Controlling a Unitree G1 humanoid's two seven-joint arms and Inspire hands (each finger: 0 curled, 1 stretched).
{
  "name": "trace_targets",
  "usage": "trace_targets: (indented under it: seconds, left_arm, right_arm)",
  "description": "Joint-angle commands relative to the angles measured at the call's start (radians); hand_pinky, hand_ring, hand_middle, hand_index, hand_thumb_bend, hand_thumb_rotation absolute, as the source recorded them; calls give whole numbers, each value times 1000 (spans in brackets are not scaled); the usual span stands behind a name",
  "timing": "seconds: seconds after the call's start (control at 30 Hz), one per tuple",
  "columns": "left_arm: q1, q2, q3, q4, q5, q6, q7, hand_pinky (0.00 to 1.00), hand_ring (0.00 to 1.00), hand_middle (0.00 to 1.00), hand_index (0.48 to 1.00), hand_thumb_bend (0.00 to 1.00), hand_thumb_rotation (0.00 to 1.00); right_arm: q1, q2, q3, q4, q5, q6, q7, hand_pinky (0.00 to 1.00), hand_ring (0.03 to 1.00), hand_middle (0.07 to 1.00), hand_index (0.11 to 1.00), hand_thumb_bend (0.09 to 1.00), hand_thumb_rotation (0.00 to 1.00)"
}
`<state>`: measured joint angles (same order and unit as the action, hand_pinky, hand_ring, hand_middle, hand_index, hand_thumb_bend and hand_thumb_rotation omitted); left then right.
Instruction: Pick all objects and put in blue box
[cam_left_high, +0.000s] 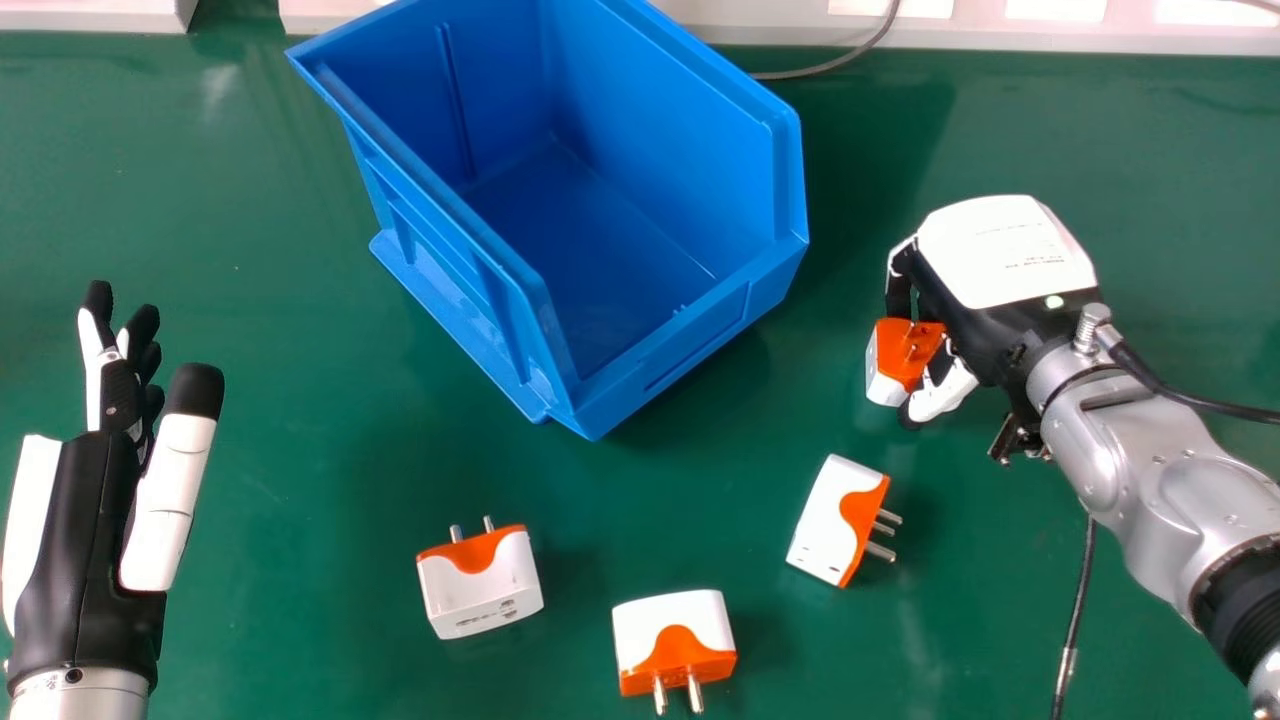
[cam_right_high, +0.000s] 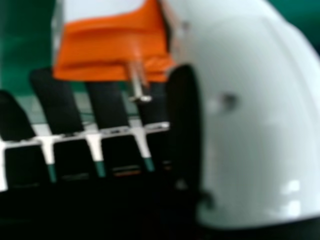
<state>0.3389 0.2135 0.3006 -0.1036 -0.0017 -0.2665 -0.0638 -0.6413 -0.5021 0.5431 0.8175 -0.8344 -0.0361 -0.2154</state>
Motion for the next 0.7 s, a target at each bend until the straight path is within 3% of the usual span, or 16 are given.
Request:
trace_targets:
  seconds: [0.0,0.2,0.33,0.67]
  left_arm:
    - [-4,3,4,-29,3,2,8,1000,1000,1000,1000,881,1000]
    - [-16,3,0,-28,7,10,10,1000,1000,1000,1000,858,1000]
    - [-26,3,-1,-21,8,12,11,1000,1000,1000,1000,842,1000]
    - [-57,3,-10,1,27,16,23,1000,1000,1000,1000,814,1000]
  right_arm:
    - [27,-48,-20,-3,-7,16,-14,282,388,497,549,486,0]
    - [91,-129,-54,-183,-13,-7,6,237,358,479,543,496,0]
    - [165,-193,-92,-344,-22,-13,29,269,342,484,478,510,0]
    - [358,-278,-288,-710,18,-71,40,227,279,465,486,513,1]
